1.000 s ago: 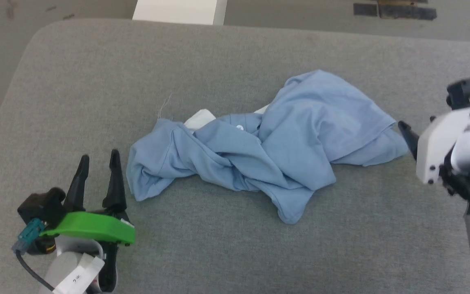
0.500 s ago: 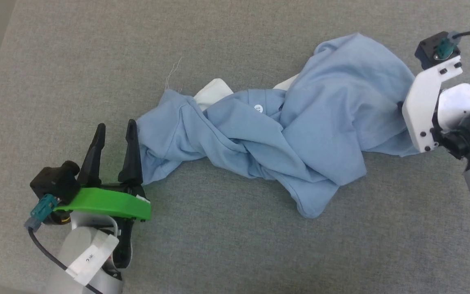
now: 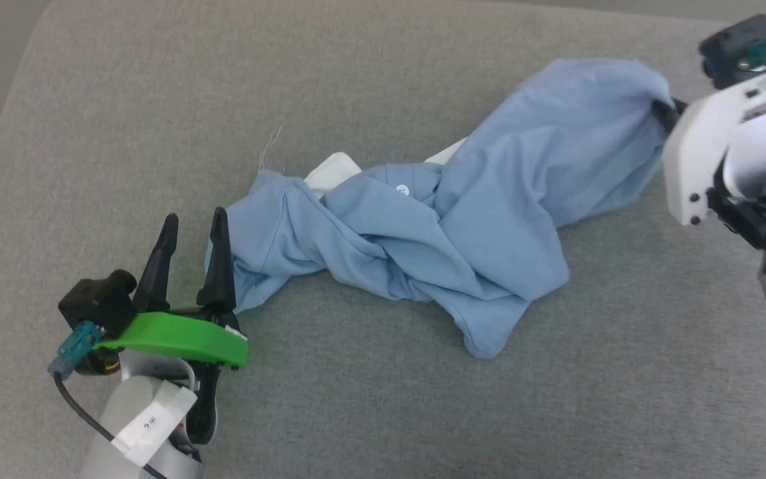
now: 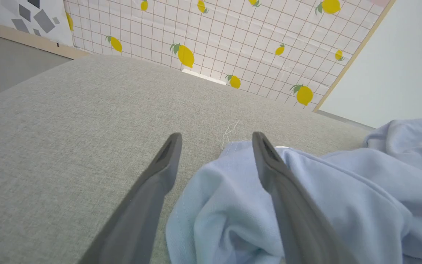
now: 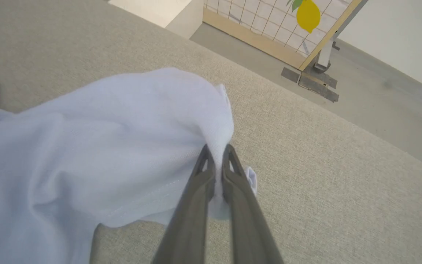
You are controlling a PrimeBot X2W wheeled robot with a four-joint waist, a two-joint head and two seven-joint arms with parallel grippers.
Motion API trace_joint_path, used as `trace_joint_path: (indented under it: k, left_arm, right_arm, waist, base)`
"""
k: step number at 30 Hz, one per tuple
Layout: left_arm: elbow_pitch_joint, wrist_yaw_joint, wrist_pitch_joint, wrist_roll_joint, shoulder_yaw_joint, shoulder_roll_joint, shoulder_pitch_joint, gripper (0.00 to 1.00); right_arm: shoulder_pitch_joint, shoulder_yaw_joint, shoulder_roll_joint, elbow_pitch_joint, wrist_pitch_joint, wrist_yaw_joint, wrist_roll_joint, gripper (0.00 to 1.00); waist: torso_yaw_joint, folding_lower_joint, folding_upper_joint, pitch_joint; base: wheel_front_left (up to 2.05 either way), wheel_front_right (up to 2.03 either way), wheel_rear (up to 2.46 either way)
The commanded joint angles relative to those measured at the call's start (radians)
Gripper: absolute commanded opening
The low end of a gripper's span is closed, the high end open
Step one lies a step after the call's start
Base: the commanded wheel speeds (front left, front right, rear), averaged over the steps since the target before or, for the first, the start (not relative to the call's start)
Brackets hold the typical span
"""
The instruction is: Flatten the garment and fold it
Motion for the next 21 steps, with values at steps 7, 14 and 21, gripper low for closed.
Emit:
trace_joint_path:
  k: [7,14,21]
  left_arm:
    - [0.022,-0.004,-0.004,0.007,0.007,0.004,0.039,1.00]
    - [0.017,0.002,0.008,-0.003,0.010,0.015,0.055,1.00]
    - [0.019,0.004,0.021,-0.012,0.003,0.016,0.057,1.00]
  right_arm:
    - [0.302,-0.171,0.031,-0.225,0.004,-0.002,0.029,0.00]
    - [0.673,-0.306,0.151,-0.334,0.085,-0.002,0.023,0.00]
    - [0.819,-0.316,0.231,-0.234,0.132,-0.002,0.034,0.00]
  waist:
    - [-0.067,-0.0001,0.0000,-0.125]
    - [-0.087,-0.0001,0.0000,-0.153]
    - [-0.089,-0.0001,0.0000,-0.166]
  base:
    - [0.00,0.00,0.00]
    - [0.00,0.00,0.00]
    - [0.00,0.00,0.00]
